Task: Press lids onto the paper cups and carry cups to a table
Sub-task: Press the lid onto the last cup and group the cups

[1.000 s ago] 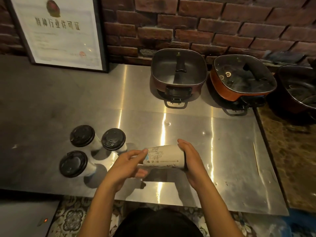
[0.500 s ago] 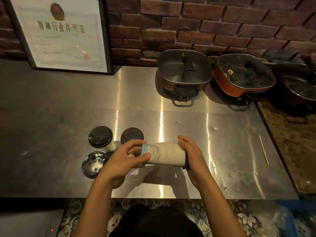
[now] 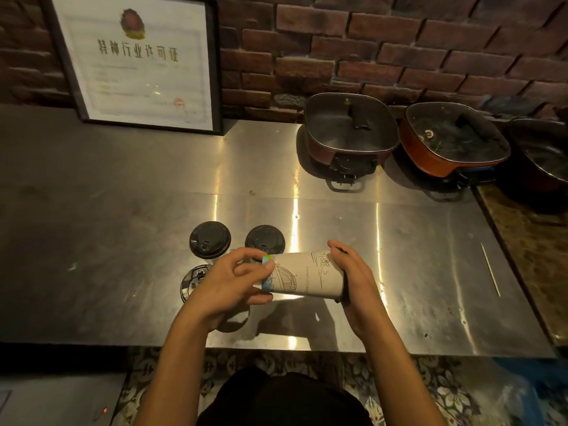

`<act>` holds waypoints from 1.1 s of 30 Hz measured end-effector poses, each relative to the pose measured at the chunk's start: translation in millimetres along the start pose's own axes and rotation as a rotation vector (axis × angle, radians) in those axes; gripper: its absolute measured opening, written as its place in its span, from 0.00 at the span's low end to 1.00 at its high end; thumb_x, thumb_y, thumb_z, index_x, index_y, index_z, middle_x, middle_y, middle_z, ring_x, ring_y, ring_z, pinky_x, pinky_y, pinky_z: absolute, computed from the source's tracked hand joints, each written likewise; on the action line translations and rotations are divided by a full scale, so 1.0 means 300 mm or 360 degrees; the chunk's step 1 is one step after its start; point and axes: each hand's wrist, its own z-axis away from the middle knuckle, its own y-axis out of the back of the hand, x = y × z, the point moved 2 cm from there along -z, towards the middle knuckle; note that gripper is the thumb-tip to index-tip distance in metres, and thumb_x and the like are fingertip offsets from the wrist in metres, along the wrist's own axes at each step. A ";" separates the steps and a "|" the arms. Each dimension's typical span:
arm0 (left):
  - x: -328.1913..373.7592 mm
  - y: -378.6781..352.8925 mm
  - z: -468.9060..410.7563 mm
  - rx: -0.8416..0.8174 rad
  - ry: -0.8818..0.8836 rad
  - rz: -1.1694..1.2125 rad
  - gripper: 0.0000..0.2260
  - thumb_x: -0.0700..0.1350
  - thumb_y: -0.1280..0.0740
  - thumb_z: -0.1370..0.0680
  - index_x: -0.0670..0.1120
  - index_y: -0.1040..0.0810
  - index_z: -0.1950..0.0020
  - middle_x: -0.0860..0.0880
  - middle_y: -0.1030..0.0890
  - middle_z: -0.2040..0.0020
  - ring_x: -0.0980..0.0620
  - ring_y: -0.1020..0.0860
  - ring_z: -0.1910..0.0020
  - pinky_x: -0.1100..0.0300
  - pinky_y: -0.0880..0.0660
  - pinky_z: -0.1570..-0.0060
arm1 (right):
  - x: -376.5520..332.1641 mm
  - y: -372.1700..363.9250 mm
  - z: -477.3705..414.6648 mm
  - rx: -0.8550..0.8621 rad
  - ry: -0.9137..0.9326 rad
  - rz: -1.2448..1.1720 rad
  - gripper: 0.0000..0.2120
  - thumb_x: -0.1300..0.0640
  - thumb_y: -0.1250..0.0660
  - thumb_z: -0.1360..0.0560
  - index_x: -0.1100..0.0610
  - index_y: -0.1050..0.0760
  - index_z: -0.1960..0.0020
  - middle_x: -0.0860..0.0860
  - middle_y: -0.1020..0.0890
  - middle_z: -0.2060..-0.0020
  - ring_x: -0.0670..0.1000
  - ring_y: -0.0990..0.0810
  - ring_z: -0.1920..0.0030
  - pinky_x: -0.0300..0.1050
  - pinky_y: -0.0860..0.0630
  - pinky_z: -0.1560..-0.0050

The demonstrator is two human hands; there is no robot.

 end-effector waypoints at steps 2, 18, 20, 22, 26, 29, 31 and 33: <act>-0.003 0.011 0.009 -0.0003 -0.0095 -0.0085 0.15 0.40 0.25 0.25 0.48 0.20 0.39 0.45 0.15 0.41 0.46 0.13 0.48 0.57 0.16 0.57 | 0.000 -0.003 -0.001 -0.0028 0.0022 0.0016 0.19 0.40 0.32 0.29 0.41 0.19 0.39 0.53 0.17 0.44 0.48 0.18 0.54 0.35 0.25 0.70; -0.021 -0.030 0.017 0.0037 -0.0064 0.0059 0.20 0.49 0.24 0.30 0.51 0.19 0.39 0.45 0.13 0.47 0.37 0.12 0.56 0.56 0.15 0.64 | -0.031 0.027 -0.030 -0.0127 0.0089 0.0072 0.23 0.35 0.29 0.34 0.38 0.19 0.41 0.53 0.19 0.42 0.54 0.18 0.47 0.39 0.22 0.66; -0.023 -0.031 0.017 0.0026 -0.0095 0.0062 0.19 0.47 0.23 0.30 0.51 0.19 0.39 0.45 0.13 0.46 0.37 0.12 0.55 0.57 0.15 0.64 | -0.038 0.030 -0.033 -0.0137 0.0115 0.0096 0.21 0.36 0.29 0.34 0.37 0.19 0.42 0.51 0.19 0.41 0.54 0.18 0.45 0.40 0.21 0.63; -0.019 -0.030 0.025 0.0007 -0.0194 -0.0037 0.18 0.42 0.22 0.29 0.55 0.17 0.41 0.52 0.14 0.43 0.41 0.12 0.51 0.56 0.15 0.59 | -0.042 0.036 -0.039 -0.0127 0.0110 0.0104 0.20 0.38 0.30 0.32 0.38 0.19 0.41 0.50 0.19 0.41 0.54 0.19 0.45 0.39 0.22 0.64; -0.019 -0.045 0.021 0.0046 -0.0157 0.0006 0.18 0.46 0.24 0.28 0.53 0.19 0.38 0.48 0.14 0.41 0.40 0.13 0.50 0.54 0.15 0.59 | -0.041 0.045 -0.048 -0.0118 0.0108 0.0062 0.19 0.41 0.30 0.29 0.40 0.20 0.39 0.51 0.19 0.40 0.56 0.19 0.42 0.45 0.20 0.60; -0.016 -0.051 0.021 0.0054 -0.0208 -0.0065 0.20 0.43 0.24 0.26 0.52 0.19 0.35 0.48 0.15 0.39 0.41 0.14 0.46 0.53 0.14 0.53 | -0.044 0.043 -0.049 -0.0139 0.0123 0.0045 0.22 0.40 0.30 0.31 0.41 0.21 0.37 0.52 0.19 0.40 0.55 0.19 0.42 0.41 0.21 0.63; -0.014 -0.053 0.022 0.0036 -0.0286 -0.0126 0.21 0.39 0.24 0.25 0.54 0.19 0.35 0.53 0.14 0.40 0.45 0.14 0.43 0.56 0.16 0.50 | -0.042 0.048 -0.056 -0.0150 0.0102 0.0006 0.22 0.42 0.31 0.29 0.43 0.21 0.36 0.53 0.19 0.40 0.55 0.18 0.44 0.37 0.23 0.67; -0.009 -0.059 0.019 0.0074 -0.0266 -0.0127 0.20 0.43 0.24 0.26 0.55 0.19 0.35 0.53 0.14 0.41 0.49 0.14 0.43 0.58 0.16 0.50 | -0.039 0.054 -0.063 -0.0160 0.0094 -0.0014 0.22 0.42 0.31 0.29 0.44 0.21 0.36 0.54 0.18 0.39 0.56 0.17 0.44 0.36 0.24 0.69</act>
